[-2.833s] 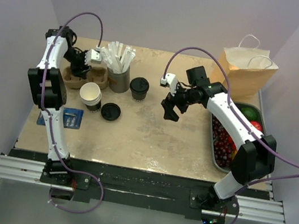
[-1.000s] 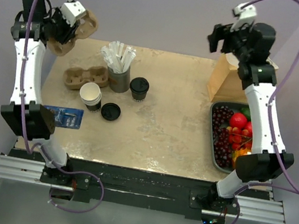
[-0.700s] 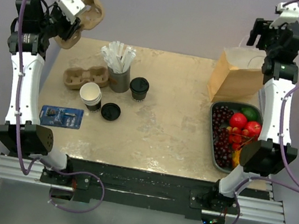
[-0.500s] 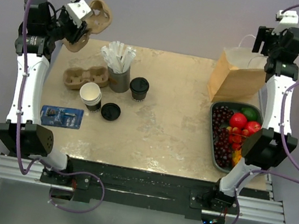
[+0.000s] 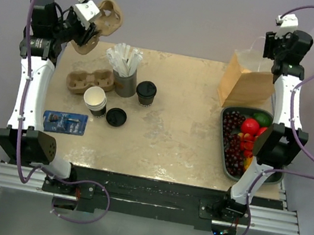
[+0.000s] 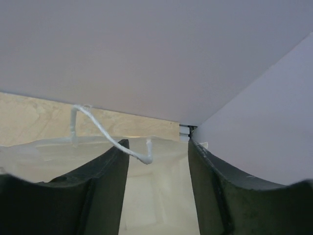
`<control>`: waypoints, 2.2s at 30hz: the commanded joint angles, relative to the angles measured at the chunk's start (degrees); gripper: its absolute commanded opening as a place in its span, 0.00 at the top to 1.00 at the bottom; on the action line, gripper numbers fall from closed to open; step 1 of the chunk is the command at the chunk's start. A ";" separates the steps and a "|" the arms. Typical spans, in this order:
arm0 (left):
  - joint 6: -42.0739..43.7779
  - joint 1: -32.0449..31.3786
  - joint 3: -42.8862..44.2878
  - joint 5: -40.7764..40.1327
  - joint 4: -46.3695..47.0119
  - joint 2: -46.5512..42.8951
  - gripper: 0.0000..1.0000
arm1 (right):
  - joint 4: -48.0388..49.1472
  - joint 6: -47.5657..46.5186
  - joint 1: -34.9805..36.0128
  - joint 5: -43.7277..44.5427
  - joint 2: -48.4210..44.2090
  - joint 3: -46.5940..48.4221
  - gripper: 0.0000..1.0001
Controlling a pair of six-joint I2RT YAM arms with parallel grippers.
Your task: Pack the takeout coffee
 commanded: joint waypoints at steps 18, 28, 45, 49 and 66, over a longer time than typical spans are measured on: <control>-0.87 -4.25 -3.09 6.32 4.17 -4.87 1.00 | -0.59 -1.12 8.18 -12.33 -14.60 0.46 1.00; -2.98 -6.54 -3.09 9.06 5.67 -8.38 1.00 | -4.10 0.81 21.20 -5.65 -22.17 -3.94 1.00; -0.07 -14.18 -8.01 2.64 6.64 -14.10 1.00 | -19.39 6.88 29.38 -14.95 -37.12 -20.97 1.00; -1.48 -14.80 -8.37 1.76 7.25 -14.10 1.00 | -23.09 5.47 31.67 -17.41 -39.32 -23.45 1.00; -0.87 -15.33 -8.98 -1.32 6.72 -13.48 1.00 | -26.95 15.07 33.43 -20.57 -29.14 -20.05 0.77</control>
